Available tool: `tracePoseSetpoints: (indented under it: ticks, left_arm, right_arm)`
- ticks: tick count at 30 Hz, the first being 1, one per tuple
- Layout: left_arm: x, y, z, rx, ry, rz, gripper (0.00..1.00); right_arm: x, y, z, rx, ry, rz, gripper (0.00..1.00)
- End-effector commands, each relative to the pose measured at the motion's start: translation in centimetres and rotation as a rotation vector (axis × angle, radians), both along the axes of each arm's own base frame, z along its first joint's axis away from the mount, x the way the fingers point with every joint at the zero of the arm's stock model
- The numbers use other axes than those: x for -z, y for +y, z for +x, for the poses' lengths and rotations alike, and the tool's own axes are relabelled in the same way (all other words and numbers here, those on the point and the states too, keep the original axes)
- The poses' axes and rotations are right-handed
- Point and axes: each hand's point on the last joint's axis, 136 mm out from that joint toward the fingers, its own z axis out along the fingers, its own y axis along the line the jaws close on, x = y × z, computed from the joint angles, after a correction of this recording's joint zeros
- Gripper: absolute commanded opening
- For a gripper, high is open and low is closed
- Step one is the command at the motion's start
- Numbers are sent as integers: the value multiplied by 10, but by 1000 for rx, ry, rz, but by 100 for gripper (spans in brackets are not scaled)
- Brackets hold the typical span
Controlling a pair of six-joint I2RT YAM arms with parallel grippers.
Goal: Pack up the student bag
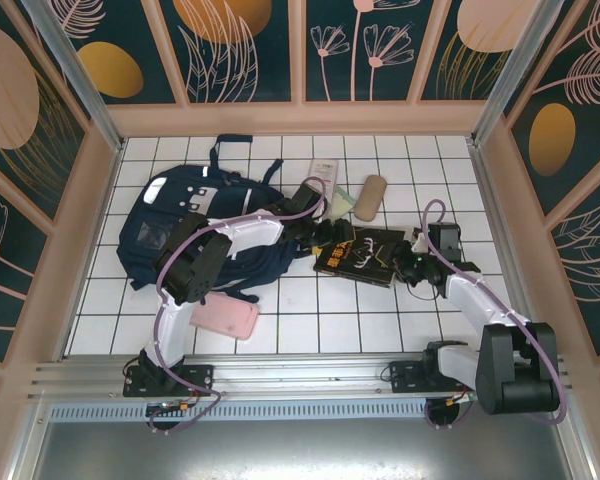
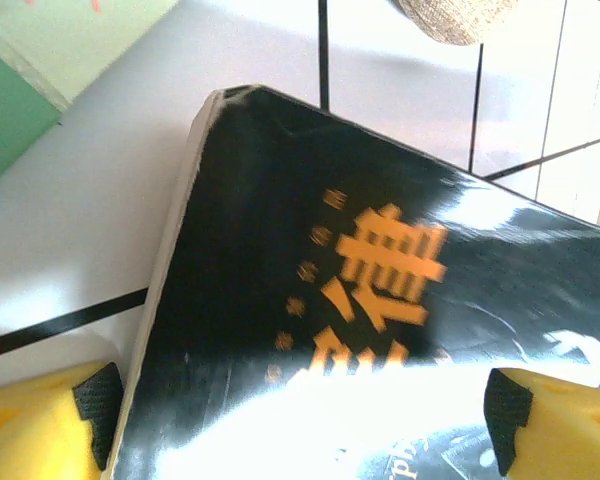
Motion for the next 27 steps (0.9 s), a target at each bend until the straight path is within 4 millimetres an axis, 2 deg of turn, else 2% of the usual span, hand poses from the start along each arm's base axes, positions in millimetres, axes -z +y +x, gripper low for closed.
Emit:
tracePoseSetpoints:
  ticks: [1, 2, 6, 9, 11, 14, 18, 21, 24, 27]
  left_arm:
    - [-35, 1, 2, 15, -53, -29, 93]
    - [-44, 10, 8, -10, -76, -13, 94]
    - [-82, 40, 21, -105, -160, 15, 96]
    - [-94, 51, 13, -154, -149, -5, 96]
    - [-92, 57, 7, -193, -112, -22, 96]
    - [-78, 63, -9, -267, -7, -78, 97]
    - [-67, 56, -29, -339, 153, -255, 96]
    - [-67, 45, -29, -353, 175, -303, 96]
    - [-48, 38, -34, -380, 237, -322, 95]
    - [-35, 30, -30, -415, 267, -354, 93]
  right_arm:
    - [-16, 2, 9, 23, -44, 23, 24]
    - [-14, 0, 8, 37, -34, 38, 20]
    - [-11, -1, 7, 71, -9, 109, 17]
    - [-14, -3, 8, 94, -7, 139, 16]
    - [-17, -6, 10, 109, -16, 154, 16]
    - [-20, -11, 11, 132, -18, 171, 16]
    - [-22, -9, 11, 135, -13, 195, 17]
    - [-23, -7, 9, 138, -12, 215, 17]
    - [-23, -8, 8, 150, -15, 226, 17]
    - [-23, -7, 6, 154, -16, 243, 17]
